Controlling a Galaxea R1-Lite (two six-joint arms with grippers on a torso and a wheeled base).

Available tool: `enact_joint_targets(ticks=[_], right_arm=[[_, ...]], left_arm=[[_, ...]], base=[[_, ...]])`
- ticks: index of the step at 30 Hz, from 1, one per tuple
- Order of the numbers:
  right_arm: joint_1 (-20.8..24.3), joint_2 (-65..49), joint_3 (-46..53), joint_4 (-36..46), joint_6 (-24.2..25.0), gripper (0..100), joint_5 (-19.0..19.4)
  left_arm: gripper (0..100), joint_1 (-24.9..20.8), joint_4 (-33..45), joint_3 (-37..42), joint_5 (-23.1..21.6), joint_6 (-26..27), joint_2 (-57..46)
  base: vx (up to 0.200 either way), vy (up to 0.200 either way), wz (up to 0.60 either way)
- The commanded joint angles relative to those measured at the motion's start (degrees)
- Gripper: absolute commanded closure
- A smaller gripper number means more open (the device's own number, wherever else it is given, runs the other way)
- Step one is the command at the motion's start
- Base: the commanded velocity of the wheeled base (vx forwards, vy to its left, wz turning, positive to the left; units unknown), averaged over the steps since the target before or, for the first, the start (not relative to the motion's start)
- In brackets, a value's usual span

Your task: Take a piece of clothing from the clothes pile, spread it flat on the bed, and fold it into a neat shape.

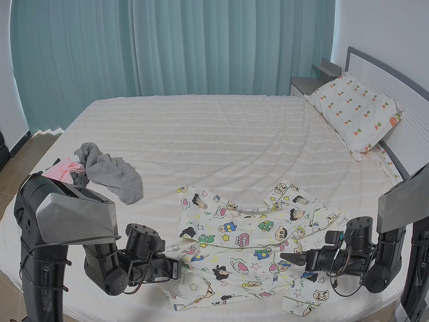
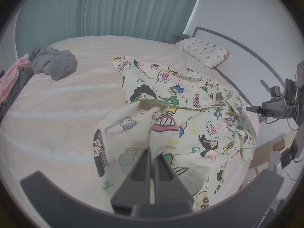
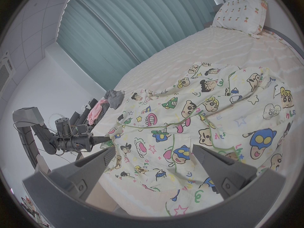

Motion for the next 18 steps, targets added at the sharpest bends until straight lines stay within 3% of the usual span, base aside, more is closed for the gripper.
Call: enact_joint_targets(ticks=[1,4,5,11,13,16,17,18], right_arm=[[0.01,0.17,0.01,-0.69,0.0,0,0.03],[0.01,0.17,0.01,-0.69,0.0,0,0.03],[0.01,0.17,0.01,-0.69,0.0,0,0.03],[0.01,0.26,0.1,-0.69,0.0,0,0.03],[0.01,0.26,0.1,-0.69,0.0,0,0.03],[0.01,0.26,0.1,-0.69,0.0,0,0.03],[0.1,0.35,0.1,-0.69,0.0,0,0.12],[0.1,0.43,0.1,-0.69,0.0,0,0.12]], left_arm=[[100,1.65,-0.11,0.54,-2.37,-0.03,-0.45],[100,1.65,-0.11,0.36,-3.42,-0.12,-0.02],[0,1.74,-0.11,0.19,-3.42,-0.12,0.07],[0,3.58,-0.2,-0.25,-3.42,-0.56,-0.63],[0,2.97,-0.2,0.19,-3.42,-4.08,-3.88],[0,-0.46,1.65,0.28,-3.25,-10.05,-7.75],[0,-5.3,6.83,-0.52,-2.11,-13.04,-9.86],[0,-6.97,10.52,-1.13,-0.88,-13.04,-10.39]], base=[[0.0,0.0,0.0],[0.0,0.0,0.0],[0.0,0.0,0.0],[0.0,0.0,0.0],[0.0,0.0,0.0],[0.0,0.0,0.0],[0.0,0.0,0.0],[0.0,0.0,0.0]])
